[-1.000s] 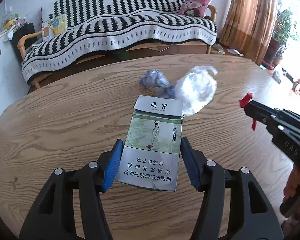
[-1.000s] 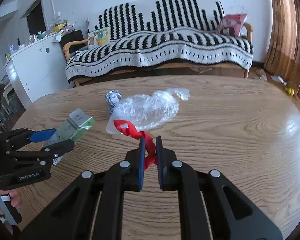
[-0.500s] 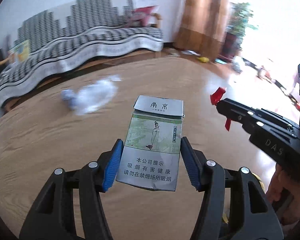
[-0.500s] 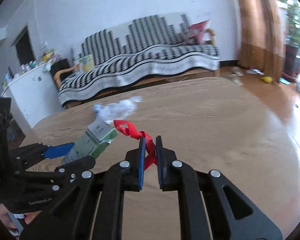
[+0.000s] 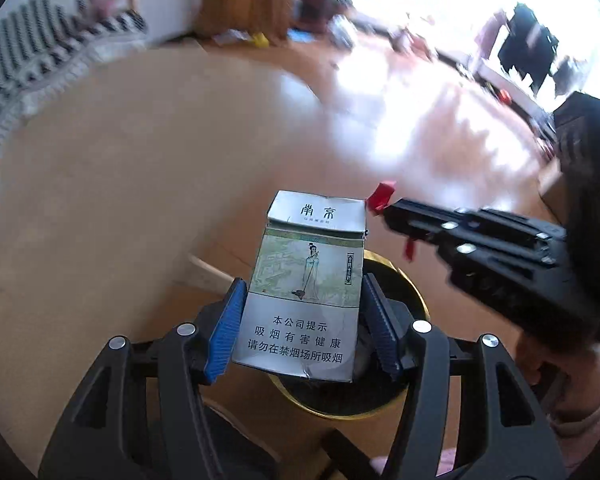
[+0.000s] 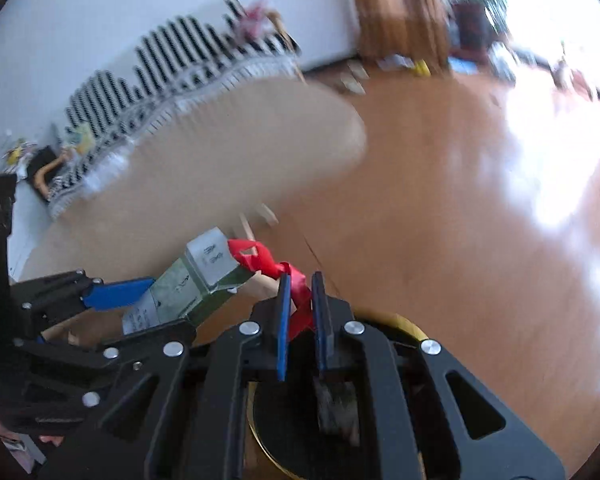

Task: Collect trash
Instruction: 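Lift the cigarette pack and red ribbon and carry them over the bin, then open both tools to drop the cigarette pack and ribbon into the bin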

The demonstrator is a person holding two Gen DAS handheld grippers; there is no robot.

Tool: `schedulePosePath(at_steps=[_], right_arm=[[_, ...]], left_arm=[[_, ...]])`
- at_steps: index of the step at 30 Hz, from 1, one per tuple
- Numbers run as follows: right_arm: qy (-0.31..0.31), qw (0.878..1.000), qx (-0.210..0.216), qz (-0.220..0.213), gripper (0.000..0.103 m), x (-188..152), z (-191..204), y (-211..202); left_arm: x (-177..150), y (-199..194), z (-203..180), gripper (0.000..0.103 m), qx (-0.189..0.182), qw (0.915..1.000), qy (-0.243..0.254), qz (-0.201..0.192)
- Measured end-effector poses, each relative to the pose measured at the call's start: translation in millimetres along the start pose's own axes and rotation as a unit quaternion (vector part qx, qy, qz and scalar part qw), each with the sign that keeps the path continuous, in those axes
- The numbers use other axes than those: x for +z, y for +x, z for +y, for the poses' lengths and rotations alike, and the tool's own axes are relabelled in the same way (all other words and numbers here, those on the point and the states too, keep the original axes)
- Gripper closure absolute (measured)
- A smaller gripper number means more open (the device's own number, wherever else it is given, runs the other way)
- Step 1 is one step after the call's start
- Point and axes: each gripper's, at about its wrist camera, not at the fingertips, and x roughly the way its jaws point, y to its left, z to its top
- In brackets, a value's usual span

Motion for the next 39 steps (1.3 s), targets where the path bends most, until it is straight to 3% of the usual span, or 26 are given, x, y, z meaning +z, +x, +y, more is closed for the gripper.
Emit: schedulePosePath(at_steps=[4, 8, 16, 22, 36, 37, 38, 39], right_arm=[[0.067, 0.996, -0.005, 0.058, 0.092, -41.7, -48.1, 36.9], [0.110, 0.990, -0.005, 0.090, 0.092, -59.8, -72.3, 62.2], [0.101, 0.990, -0.017, 0.095, 0.092, -46.8, -69.6, 67.8], [0.098, 0.990, -0.024, 0.096, 0.092, -50.9, -70.6, 65.2], [0.105, 0.990, -0.016, 0.094, 0.092, -49.6, -75.0, 60.9], [0.108, 0.990, -0.013, 0.087, 0.092, -48.5, -75.3, 58.4], [0.113, 0.990, -0.010, 0.083, 0.082, -47.2, -76.6, 56.2], [0.118, 0.990, -0.010, 0.080, 0.063, -45.9, -79.0, 53.9]], left_arm=[[-23.5, 40.7, -18.9, 0.047, -0.007, 0.9972, 0.037, 0.064], [-19.0, 50.8, -7.8, 0.047, -0.018, 0.9970, 0.012, 0.074], [-16.1, 78.8, -7.5, 0.047, 0.014, 0.9942, 0.022, 0.104], [-12.6, 91.8, -18.9, 0.047, 0.013, 0.9926, 0.039, 0.115], [-8.9, 87.7, -23.4, 0.046, 0.003, 0.9921, 0.028, 0.122], [-9.3, 88.5, -22.6, 0.042, -0.001, 0.9920, 0.027, 0.124], [-10.6, 90.4, -22.1, 0.021, -0.001, 0.9913, 0.024, 0.129], [-13.0, 91.1, -21.5, 0.011, -0.002, 0.9913, 0.021, 0.129]])
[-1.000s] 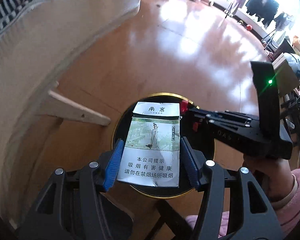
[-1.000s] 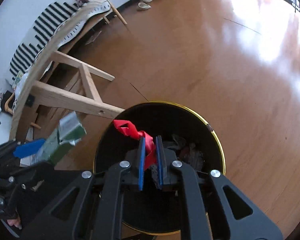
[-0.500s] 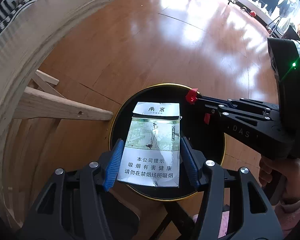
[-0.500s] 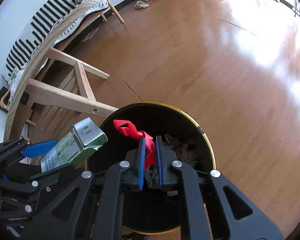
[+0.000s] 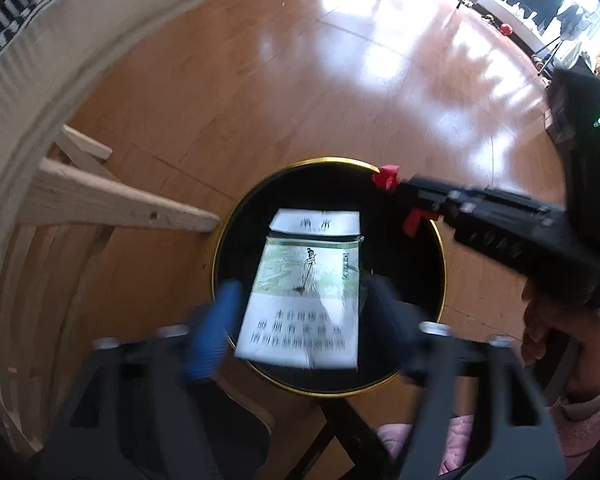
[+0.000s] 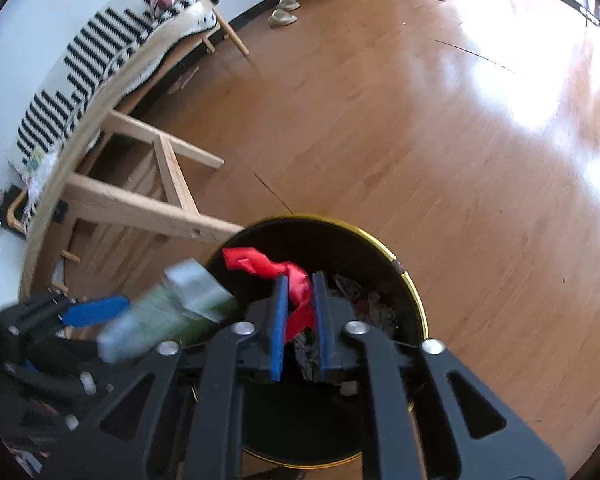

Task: Collect trash
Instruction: 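Open both tools to drop the cigarette pack and ribbon into the bin, then move both tools back over the table to the last trash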

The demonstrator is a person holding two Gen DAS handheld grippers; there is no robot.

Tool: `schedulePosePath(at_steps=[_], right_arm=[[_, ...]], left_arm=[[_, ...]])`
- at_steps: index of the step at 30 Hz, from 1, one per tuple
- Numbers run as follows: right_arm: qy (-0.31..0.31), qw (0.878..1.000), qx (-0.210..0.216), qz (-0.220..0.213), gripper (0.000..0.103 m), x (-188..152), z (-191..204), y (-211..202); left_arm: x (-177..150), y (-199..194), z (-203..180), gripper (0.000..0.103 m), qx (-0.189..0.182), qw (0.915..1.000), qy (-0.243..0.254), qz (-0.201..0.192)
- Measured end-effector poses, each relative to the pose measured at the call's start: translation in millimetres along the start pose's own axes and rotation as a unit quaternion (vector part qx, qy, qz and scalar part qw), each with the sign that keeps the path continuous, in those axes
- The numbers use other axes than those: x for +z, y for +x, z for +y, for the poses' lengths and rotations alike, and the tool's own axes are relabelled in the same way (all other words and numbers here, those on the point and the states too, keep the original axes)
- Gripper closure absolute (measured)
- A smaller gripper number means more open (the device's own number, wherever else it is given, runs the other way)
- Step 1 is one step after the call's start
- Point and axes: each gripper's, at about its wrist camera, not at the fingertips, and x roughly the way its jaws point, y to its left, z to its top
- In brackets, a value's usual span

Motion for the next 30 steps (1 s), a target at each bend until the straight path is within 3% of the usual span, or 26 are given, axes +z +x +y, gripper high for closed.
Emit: schedulePosePath(at_steps=[1, 6, 9, 12, 14, 16, 20, 26, 30], right_arm=[[0.008, 1.000, 0.001, -0.008, 0.003, 2.2, -2.0, -4.4], [0.027, 0.997, -0.030, -0.065, 0.007, 13.4, -11.2, -31.2], [0.016, 0.996, -0.063, -0.065, 0.007, 20.9, -10.7, -36.9], [0.001, 0.995, -0.076, -0.066, 0.007, 26.8, -0.7, -38.1], [-0.013, 0.994, -0.073, -0.076, 0.007, 31.0, 17.0, -38.7], [-0.036, 0.993, -0.075, -0.078, 0.007, 35.5, 40.8, -36.5], [-0.096, 0.990, -0.063, -0.087, 0.007, 48.0, 101.7, -33.3], [-0.184, 0.979, 0.006, -0.087, 0.007, 69.5, 217.6, -8.7], [-0.226, 0.970, 0.034, -0.086, 0.007, 84.9, 297.8, 19.4]], left_arm=[[-1.2, -0.3, -0.5, 0.006, -0.005, 1.0000, -0.001, -0.002], [-6.5, -21.1, 1.3, 0.006, -0.024, 0.9987, -0.007, -0.044], [-6.7, -58.0, 13.8, 0.006, -0.049, 0.9918, -0.047, -0.108], [-6.2, -109.3, 35.8, 0.006, -0.024, 0.9813, -0.066, -0.179], [-6.3, -142.6, 58.2, 0.006, 0.016, 0.9748, -0.077, -0.209], [-11.5, -172.1, 91.3, 0.006, 0.050, 0.9660, -0.105, -0.231], [-41.8, -206.0, 168.0, 0.006, 0.063, 0.9511, -0.176, -0.246], [-117.5, -230.3, 306.3, 0.006, 0.167, 0.9065, -0.320, -0.219], [-145.3, -241.1, 373.5, 0.006, 0.176, 0.8804, -0.384, -0.216]])
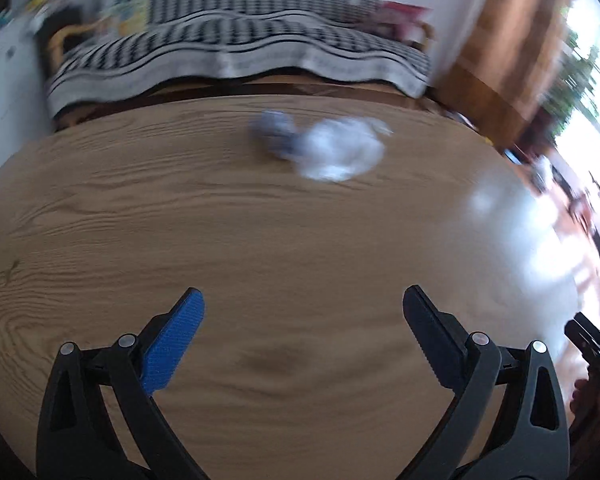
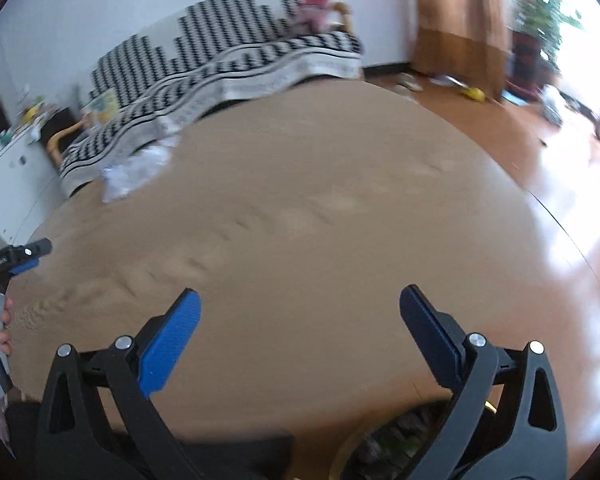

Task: Collect trash
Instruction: 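Move both tools back over the table to the last trash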

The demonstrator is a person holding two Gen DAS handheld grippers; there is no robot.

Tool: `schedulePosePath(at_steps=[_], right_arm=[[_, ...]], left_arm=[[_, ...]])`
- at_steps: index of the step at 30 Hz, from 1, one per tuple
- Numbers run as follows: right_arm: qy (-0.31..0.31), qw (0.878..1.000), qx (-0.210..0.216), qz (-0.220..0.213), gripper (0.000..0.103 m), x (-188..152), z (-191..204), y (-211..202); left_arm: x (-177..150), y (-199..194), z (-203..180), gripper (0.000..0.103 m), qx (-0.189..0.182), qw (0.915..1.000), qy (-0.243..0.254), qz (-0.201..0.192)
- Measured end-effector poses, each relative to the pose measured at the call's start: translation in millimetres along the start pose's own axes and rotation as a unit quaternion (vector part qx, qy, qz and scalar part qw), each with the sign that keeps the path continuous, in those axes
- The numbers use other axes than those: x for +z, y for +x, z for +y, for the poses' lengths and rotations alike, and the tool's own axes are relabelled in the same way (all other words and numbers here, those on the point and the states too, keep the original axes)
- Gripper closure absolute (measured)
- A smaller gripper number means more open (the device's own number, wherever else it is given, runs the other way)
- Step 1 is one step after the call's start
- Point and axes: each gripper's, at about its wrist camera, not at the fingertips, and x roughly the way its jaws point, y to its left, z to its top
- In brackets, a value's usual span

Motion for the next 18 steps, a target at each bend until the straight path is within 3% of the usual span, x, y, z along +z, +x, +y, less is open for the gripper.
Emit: schedulePosePath(at_steps=[3, 7, 10, 13, 18], right_arm=[[-0.026, 0.999, 0.019, -0.005, 0.007, 29.1, 51.6, 27.6], [-0.051, 0.998, 0.042, 0.002, 0.007, 42.7, 94.4, 54.5], [-0.056, 0.997, 0.057, 0.011, 0.007, 45.9, 107.5, 64.9], [-0.071, 0.997, 0.040, 0.012, 0.007, 49.1, 112.5, 72.7], [-0.075, 0.997, 0.030, 0.016, 0.007, 54.6, 110.6, 88.5]], left_arm=[[25.6, 16.6, 20.9, 0.006, 0.018, 0.9998, -0.011, -0.006], [60.8, 42.0, 34.3, 0.006, 0.026, 0.9993, -0.025, 0.000], [96.7, 66.7, 38.9, 0.006, 0.028, 0.9990, -0.033, -0.002], [126.5, 100.1, 32.7, 0.006, 0.024, 0.9990, -0.036, 0.008], [150.9, 145.0, 19.9, 0.006, 0.058, 0.9980, -0.014, 0.020]])
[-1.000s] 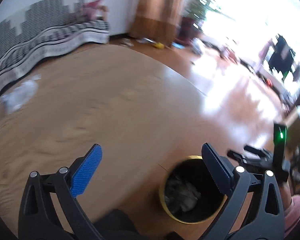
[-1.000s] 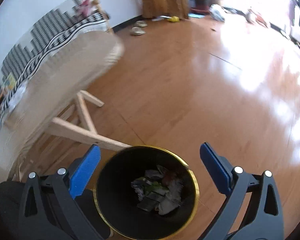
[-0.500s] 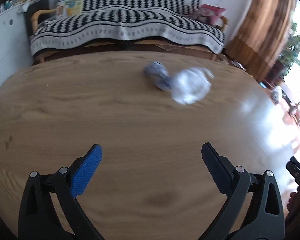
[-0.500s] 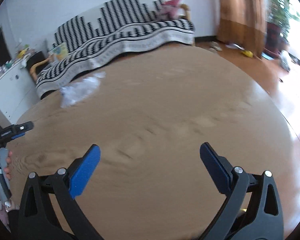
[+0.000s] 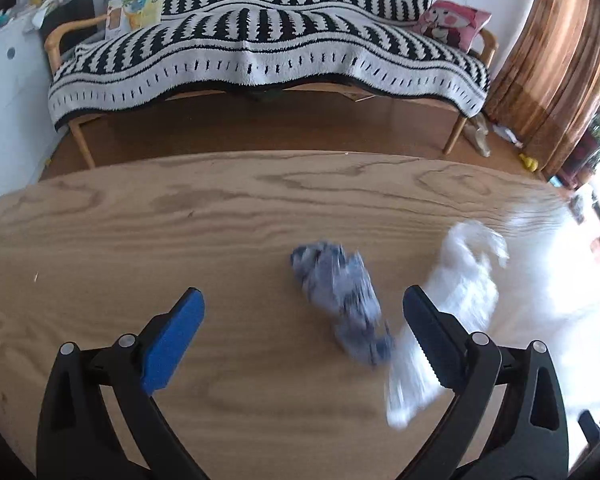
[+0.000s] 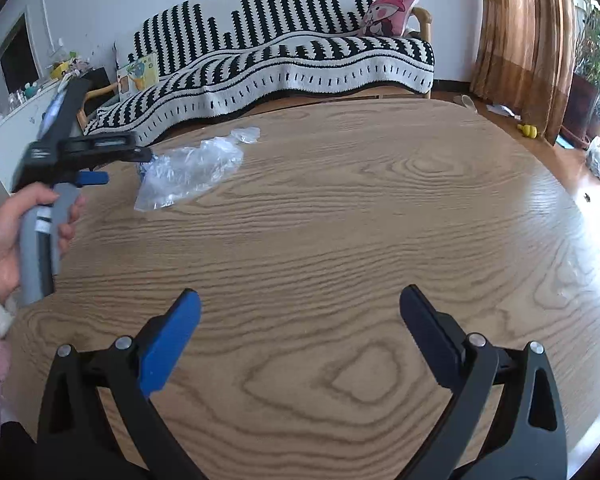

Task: Collect trash
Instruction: 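Move both tools back over the table to the last trash, then grasp the crumpled grey paper with the left tool while the right tool grasps the clear plastic bag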

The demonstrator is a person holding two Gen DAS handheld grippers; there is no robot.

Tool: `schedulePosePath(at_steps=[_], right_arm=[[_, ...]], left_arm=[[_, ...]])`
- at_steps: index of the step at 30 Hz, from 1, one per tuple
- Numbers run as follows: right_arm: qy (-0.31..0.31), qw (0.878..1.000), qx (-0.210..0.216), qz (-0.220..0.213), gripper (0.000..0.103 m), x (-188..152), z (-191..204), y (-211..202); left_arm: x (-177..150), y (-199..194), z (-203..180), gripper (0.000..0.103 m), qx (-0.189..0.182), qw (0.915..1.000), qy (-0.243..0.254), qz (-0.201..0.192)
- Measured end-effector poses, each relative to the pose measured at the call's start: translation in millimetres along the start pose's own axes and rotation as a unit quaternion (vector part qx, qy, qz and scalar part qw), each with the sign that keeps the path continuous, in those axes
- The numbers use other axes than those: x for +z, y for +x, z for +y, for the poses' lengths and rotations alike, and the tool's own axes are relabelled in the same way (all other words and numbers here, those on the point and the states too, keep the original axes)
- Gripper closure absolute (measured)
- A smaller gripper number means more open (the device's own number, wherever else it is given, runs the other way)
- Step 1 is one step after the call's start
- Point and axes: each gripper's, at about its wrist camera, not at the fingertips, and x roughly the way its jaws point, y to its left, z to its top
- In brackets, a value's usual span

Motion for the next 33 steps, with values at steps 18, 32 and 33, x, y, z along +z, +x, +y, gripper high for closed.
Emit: schedulePosePath(at_steps=[18, 32, 33], right_arm=[[-0.019, 1.000, 0.002, 0.019, 0.007, -2.5, 17.6, 23.5], [-0.003, 1.000, 0.022, 0.017, 0.007, 86.2, 76.0, 89.2], [-0.008, 1.000, 0.020, 0.019, 0.007, 88.9, 81.9, 95.0]], left_arm=[[-35.6, -4.8, 38.3, 0.071, -0.020, 0.9988, 0.045, 0.005], [-106.8, -58.6, 93.7, 0.072, 0.014, 0.9999, 0.006, 0.002], [-106.4, -58.7, 93.9, 0.072, 0.011, 0.9999, 0.004, 0.001]])
